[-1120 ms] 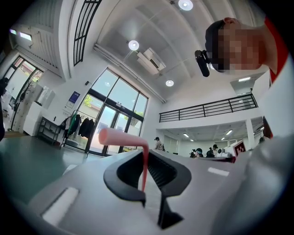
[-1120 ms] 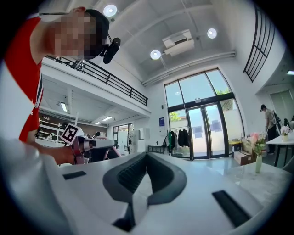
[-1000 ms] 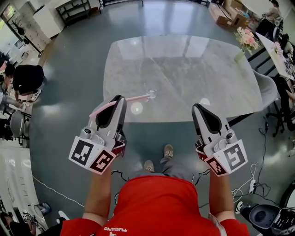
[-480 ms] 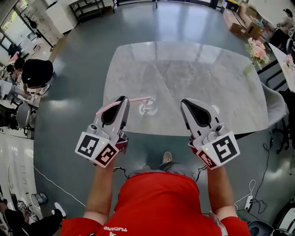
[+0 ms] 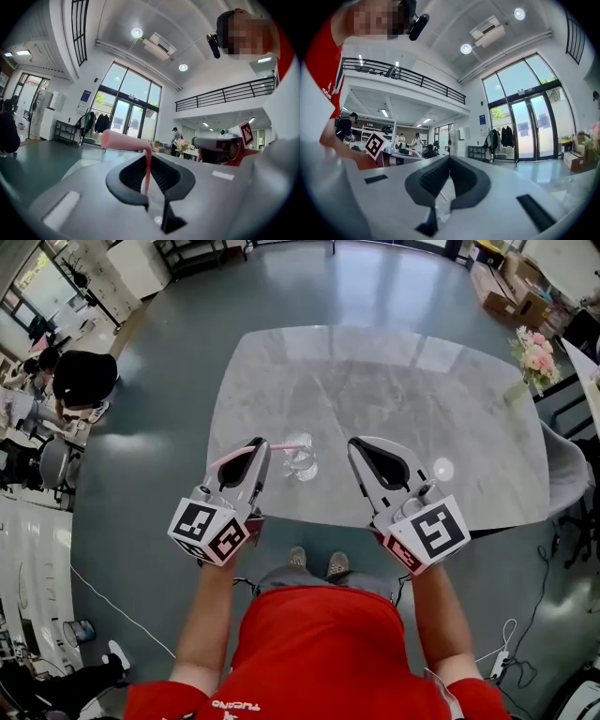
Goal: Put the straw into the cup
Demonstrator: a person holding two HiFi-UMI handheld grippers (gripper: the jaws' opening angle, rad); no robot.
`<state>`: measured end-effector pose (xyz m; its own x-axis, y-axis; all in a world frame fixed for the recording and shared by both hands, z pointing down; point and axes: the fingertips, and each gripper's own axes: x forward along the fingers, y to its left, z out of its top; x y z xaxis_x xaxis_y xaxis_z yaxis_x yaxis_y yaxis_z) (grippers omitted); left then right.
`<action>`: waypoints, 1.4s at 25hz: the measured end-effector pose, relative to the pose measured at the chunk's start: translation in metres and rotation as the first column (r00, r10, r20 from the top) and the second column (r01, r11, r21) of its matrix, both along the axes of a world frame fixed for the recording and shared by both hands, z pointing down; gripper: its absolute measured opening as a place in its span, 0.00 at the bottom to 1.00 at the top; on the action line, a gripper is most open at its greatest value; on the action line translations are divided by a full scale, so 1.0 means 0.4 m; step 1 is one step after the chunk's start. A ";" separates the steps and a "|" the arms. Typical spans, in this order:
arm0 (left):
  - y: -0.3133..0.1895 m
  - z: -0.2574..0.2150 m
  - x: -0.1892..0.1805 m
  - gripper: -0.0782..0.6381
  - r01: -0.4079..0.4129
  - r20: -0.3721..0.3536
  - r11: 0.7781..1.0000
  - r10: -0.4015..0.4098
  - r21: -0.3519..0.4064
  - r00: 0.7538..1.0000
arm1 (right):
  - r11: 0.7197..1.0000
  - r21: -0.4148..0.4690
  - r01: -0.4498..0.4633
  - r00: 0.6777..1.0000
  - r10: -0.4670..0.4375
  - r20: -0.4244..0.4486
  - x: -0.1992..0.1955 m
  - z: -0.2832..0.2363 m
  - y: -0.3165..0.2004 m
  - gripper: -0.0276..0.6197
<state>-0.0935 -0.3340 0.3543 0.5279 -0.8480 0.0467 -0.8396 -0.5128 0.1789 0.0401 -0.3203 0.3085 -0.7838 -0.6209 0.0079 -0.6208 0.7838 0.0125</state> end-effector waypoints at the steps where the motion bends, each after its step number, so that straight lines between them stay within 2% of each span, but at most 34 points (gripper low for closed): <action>1: -0.008 0.014 -0.001 0.15 -0.003 0.001 1.000 0.003 -0.007 1.000 | 1.000 -0.002 -0.003 1.000 0.003 0.001 -0.003 0.001 -0.007 0.05; 15: -0.104 0.229 0.007 0.15 -0.051 0.007 0.985 0.052 -0.167 0.999 | 0.997 -0.037 -0.071 0.997 0.069 -0.044 -0.016 0.028 -0.036 0.05; 25: -0.132 0.304 0.009 0.15 -0.080 -0.024 0.972 0.076 -0.221 0.997 | 0.993 -0.054 -0.103 0.992 0.098 -0.077 -0.021 0.049 -0.036 0.05; 35: -0.144 0.338 0.009 0.16 -0.095 0.001 0.962 0.099 -0.257 0.995 | 0.991 -0.067 -0.120 0.989 0.114 -0.091 -0.024 0.057 -0.040 0.05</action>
<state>-0.0897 -0.3917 0.4893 0.6047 -0.7516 0.2635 -0.7916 -0.5304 0.3034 0.0303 -0.3363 0.3311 -0.7004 -0.7036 0.1203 -0.7072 0.7068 0.0164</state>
